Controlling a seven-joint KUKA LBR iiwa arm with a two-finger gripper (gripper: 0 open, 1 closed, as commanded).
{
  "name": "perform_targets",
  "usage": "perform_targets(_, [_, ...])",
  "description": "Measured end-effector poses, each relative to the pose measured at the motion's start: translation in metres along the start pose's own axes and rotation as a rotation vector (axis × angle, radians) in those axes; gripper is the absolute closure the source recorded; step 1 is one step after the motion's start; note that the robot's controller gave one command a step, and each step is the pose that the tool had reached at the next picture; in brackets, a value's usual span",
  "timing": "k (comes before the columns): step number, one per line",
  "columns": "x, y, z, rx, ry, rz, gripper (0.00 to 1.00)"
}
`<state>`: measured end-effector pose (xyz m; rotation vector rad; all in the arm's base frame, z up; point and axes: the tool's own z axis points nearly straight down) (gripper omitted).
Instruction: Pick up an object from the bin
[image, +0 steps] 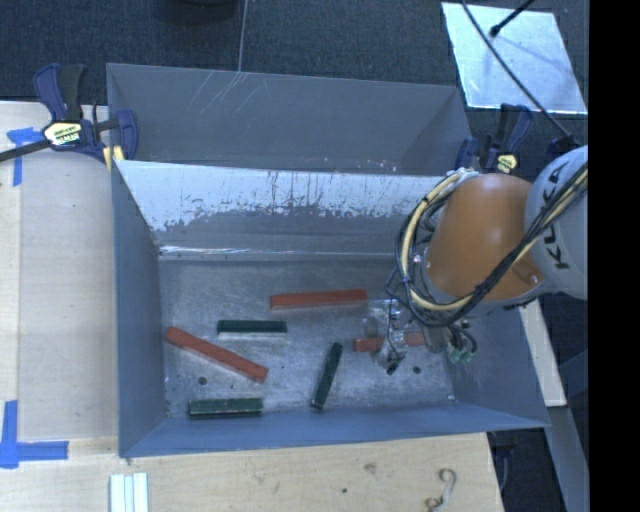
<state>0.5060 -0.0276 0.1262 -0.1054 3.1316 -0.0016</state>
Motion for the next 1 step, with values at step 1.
perform_targets(1, [-0.0017, -0.0001, -0.0328, 0.000, 0.001, -0.002, 1.00])
